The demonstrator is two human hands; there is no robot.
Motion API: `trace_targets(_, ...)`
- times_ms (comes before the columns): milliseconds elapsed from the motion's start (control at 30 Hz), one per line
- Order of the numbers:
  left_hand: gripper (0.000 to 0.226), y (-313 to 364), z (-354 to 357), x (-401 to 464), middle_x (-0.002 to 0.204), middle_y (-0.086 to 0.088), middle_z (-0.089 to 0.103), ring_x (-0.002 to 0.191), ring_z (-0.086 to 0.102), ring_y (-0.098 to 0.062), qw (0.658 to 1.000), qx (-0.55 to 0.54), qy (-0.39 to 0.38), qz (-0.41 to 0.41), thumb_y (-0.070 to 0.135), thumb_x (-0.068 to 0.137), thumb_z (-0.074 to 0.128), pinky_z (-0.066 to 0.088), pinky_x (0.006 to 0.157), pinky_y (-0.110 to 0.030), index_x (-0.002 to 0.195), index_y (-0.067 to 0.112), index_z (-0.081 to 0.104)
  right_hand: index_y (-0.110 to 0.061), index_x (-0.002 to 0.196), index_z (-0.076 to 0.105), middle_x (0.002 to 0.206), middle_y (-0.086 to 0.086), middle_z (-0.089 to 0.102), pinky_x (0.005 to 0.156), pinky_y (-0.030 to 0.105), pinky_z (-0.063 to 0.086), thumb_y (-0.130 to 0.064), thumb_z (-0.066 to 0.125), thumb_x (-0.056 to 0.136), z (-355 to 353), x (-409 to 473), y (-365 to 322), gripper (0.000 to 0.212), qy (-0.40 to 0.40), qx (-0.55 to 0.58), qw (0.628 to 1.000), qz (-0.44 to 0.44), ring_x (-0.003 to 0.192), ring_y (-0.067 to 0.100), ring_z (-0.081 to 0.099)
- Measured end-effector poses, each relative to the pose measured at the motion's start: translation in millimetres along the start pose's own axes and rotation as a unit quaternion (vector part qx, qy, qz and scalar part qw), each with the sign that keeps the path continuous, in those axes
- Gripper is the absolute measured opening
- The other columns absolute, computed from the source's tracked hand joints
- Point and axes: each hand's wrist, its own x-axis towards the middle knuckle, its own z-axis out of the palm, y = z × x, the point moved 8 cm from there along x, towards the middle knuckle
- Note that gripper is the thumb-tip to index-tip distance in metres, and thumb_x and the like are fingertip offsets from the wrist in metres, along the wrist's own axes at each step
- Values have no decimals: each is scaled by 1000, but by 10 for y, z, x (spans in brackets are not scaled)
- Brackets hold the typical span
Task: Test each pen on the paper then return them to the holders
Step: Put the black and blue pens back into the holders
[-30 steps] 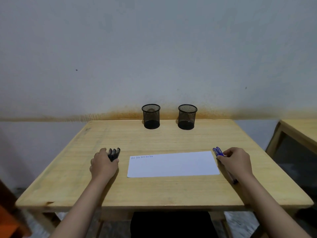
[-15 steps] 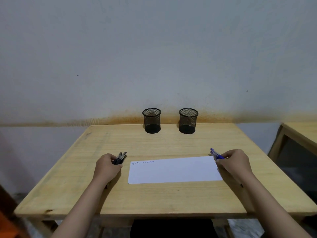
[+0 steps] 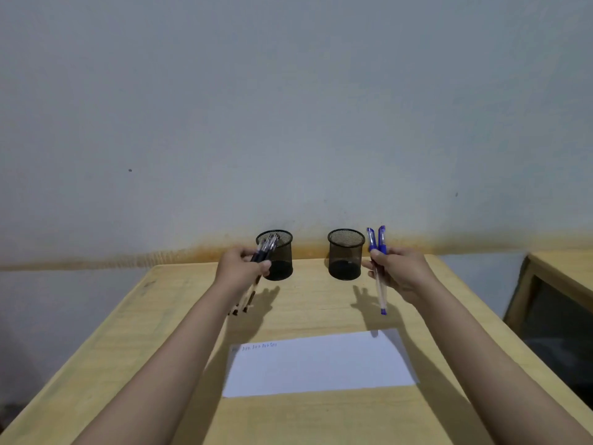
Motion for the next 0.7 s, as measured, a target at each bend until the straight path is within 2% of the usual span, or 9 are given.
trace_targets(67, 29, 229, 170, 180, 86, -12, 67, 60, 67, -10, 999, -32, 4, 18, 1, 79, 69, 54, 60, -23, 106, 1, 58, 1, 95, 59, 81, 13, 65, 63, 29, 52, -2, 51, 95, 87, 242, -157, 8, -3, 27, 1000, -4, 67, 18, 64)
trace_targets(200, 35, 449, 419, 618, 102, -15, 68, 85, 67, -25, 998, -60, 21, 30, 11, 77, 73, 53, 76, -34, 108, 6, 58, 0, 108, 54, 92, 14, 69, 61, 27, 52, -1, 45, 96, 178, 711, -438, 15, 25, 66, 996, -47, 72, 16, 69)
trace_targets(333, 38, 532, 525, 1014, 107, -8, 67, 89, 63, -18, 991, -103, 65, 52, 13, 83, 68, 48, 75, -26, 117, 4, 53, -6, 104, 50, 100, 14, 68, 81, 36, 55, 0, 42, 97, 249, 1066, -565, 12, 79, 62, 989, -109, 83, 23, 69)
trace_targets(433, 34, 586, 454, 1199, 104, -4, 61, 89, 58, -15, 979, -113, 138, 97, 11, 87, 62, 42, 75, -22, 117, 4, 49, -8, 104, 48, 101, 10, 67, 85, 34, 53, -3, 42, 97, 315, 1314, -542, 11, 115, 54, 981, -150, 92, 22, 69)
trace_targets(533, 32, 485, 458, 1353, 101, -2, 56, 92, 54, -16, 971, -110, 177, 116, 10, 89, 58, 39, 80, -24, 118, 5, 45, -14, 99, 48, 101, 8, 69, 87, 35, 53, -6, 45, 96, 411, 1490, -393, 9, 126, 3, 977, -174, 94, 21, 68)
trace_targets(633, 31, 271, 537, 1474, 102, -4, 55, 92, 53, -19, 975, -91, 180, 99, 11, 91, 55, 39, 79, -27, 118, 6, 42, -16, 98, 49, 98, 12, 69, 76, 35, 52, -12, 54, 93, 491, 1548, -208, 7, 129, -82, 971, -186, 88, 24, 67)
trace_targets(700, 32, 135, 599, 1517, 103, -5, 54, 93, 54, -22, 979, -70, 171, 81, 12, 92, 53, 41, 79, -31, 120, 5, 40, -16, 101, 49, 91, 7, 68, 81, 41, 52, -18, 56, 92, 533, 1524, -129, 11, 131, -136, 962, -199, 81, 23, 64)
